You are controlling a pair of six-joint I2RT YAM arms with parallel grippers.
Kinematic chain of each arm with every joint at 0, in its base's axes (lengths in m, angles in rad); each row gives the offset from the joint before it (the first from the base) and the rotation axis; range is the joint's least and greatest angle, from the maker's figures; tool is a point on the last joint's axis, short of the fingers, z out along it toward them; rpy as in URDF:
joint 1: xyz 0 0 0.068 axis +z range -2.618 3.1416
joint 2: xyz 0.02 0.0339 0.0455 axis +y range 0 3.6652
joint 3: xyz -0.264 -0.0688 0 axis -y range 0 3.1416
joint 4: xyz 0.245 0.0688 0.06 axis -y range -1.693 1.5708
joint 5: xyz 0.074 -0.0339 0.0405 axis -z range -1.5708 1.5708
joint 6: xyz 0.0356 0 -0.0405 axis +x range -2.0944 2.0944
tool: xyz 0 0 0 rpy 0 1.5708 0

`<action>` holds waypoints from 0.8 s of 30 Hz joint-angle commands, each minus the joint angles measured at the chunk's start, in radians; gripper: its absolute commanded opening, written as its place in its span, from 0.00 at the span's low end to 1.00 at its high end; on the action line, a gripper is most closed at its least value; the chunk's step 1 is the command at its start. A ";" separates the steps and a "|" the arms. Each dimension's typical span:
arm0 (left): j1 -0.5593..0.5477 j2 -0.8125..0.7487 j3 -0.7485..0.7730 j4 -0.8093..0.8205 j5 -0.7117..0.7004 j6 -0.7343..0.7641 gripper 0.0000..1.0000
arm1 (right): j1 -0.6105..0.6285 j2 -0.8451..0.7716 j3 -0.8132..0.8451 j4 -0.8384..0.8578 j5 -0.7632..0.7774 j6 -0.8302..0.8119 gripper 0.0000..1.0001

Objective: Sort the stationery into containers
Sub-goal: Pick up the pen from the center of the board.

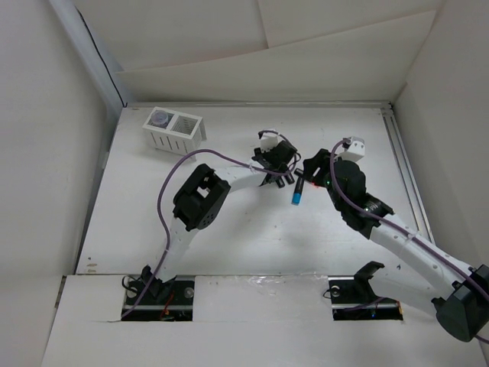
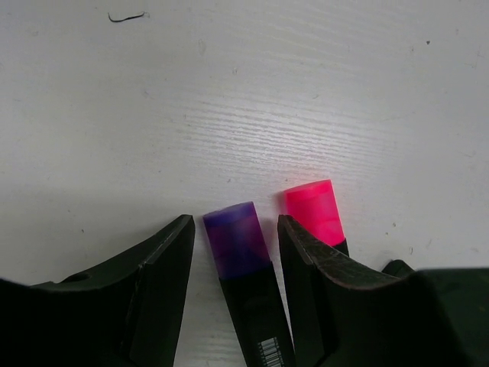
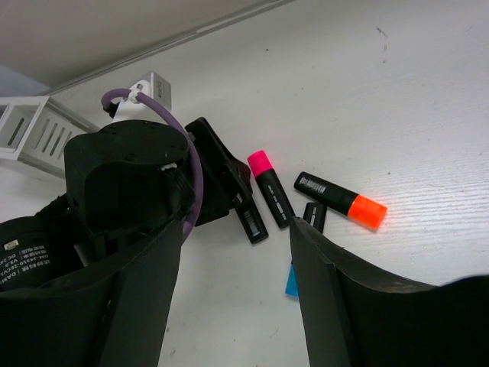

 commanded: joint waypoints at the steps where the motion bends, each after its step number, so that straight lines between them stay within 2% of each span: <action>1: 0.004 0.034 0.037 -0.061 -0.012 0.031 0.45 | -0.005 -0.025 0.008 0.021 -0.006 0.004 0.64; 5: 0.004 0.045 0.057 -0.061 -0.012 0.031 0.43 | -0.005 -0.025 0.008 0.021 -0.006 0.004 0.66; 7: 0.004 0.045 0.057 -0.070 -0.012 0.031 0.38 | -0.005 -0.037 0.008 0.021 -0.015 0.004 0.66; 11: 0.004 0.045 0.047 -0.060 -0.012 0.031 0.35 | -0.005 -0.050 -0.001 0.021 -0.015 0.004 0.66; 17: 0.004 0.045 0.047 -0.060 -0.012 0.022 0.19 | -0.005 -0.070 -0.001 0.021 -0.015 0.004 0.69; 20: 0.004 0.036 0.036 -0.060 -0.021 0.022 0.06 | -0.005 -0.070 -0.010 0.021 -0.015 0.004 0.69; 24: 0.004 -0.019 -0.035 -0.028 -0.021 0.022 0.00 | -0.005 -0.079 -0.010 0.021 -0.015 0.004 0.69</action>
